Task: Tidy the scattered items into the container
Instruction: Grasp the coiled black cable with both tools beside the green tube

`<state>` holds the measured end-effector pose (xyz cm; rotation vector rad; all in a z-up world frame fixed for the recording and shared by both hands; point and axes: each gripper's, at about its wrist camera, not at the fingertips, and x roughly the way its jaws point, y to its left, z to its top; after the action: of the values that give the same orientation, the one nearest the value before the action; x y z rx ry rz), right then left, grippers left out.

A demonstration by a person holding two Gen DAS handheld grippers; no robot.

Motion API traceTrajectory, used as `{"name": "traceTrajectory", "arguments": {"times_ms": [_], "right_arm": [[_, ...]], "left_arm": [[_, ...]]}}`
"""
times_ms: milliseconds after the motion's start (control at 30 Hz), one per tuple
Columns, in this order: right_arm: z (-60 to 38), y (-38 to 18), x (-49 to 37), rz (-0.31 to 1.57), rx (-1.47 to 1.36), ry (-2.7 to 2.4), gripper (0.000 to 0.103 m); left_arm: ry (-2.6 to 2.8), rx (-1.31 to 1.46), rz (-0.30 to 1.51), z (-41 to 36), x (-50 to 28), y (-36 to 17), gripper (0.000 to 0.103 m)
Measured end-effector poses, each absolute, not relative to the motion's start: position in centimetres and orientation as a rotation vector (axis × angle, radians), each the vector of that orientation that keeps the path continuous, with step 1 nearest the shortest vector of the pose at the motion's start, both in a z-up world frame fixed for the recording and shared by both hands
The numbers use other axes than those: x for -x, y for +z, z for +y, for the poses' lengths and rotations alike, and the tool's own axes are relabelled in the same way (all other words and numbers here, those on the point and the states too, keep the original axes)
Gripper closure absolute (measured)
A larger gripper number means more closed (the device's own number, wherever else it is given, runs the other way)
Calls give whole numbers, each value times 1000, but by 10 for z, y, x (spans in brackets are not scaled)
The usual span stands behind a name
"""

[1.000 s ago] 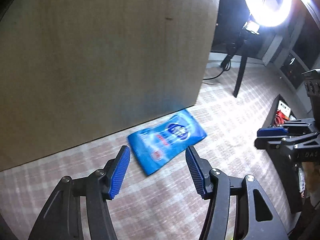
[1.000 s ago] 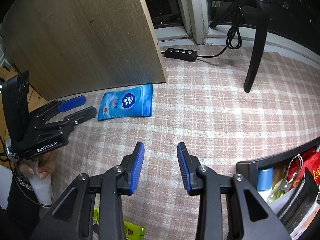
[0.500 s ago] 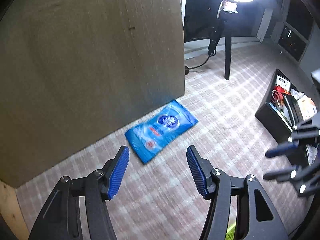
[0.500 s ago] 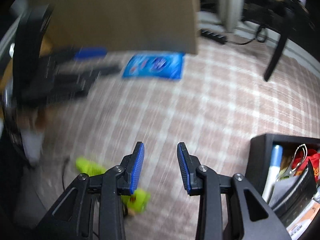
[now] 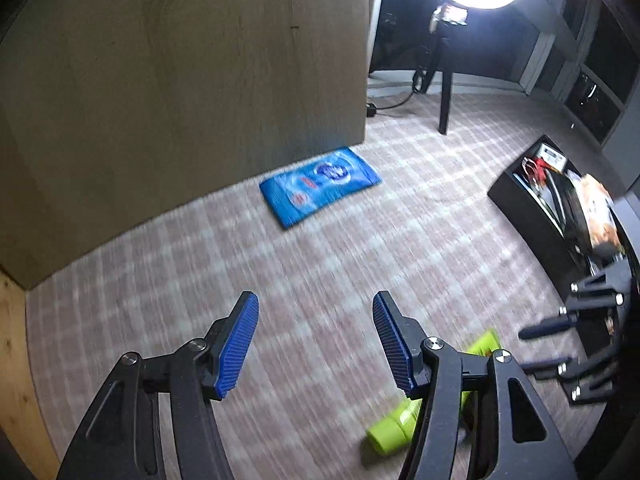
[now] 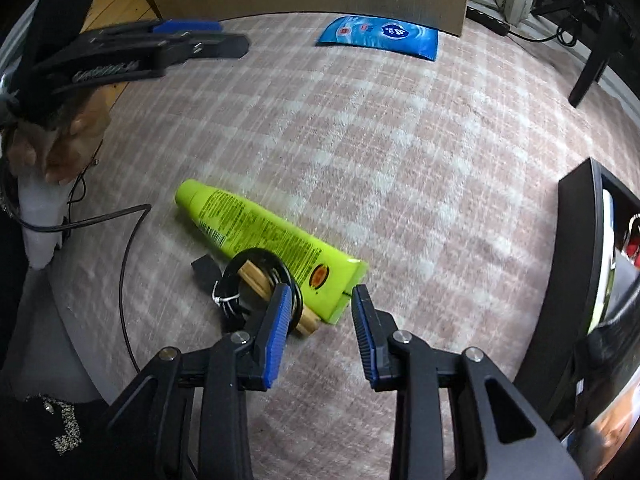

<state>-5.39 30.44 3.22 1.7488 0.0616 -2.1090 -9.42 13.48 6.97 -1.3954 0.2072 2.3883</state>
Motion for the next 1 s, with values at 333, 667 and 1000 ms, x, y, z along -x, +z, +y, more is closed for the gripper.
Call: {"name": "traceTrajectory", "arguments": {"times_ms": [333,667,1000], "right_arm": [[313,25,23,-45,-1767,-2106,72],[306,0,14,-181,-1781,-2054,72],[336,-9,28,-458,-1782,-2007,74]], "left_arm": [[2200,1411,376,182,-8,53,48],[2091,1423,491,210,-18,30,50],[2044,1437,432,214,-11,20,54]]}}
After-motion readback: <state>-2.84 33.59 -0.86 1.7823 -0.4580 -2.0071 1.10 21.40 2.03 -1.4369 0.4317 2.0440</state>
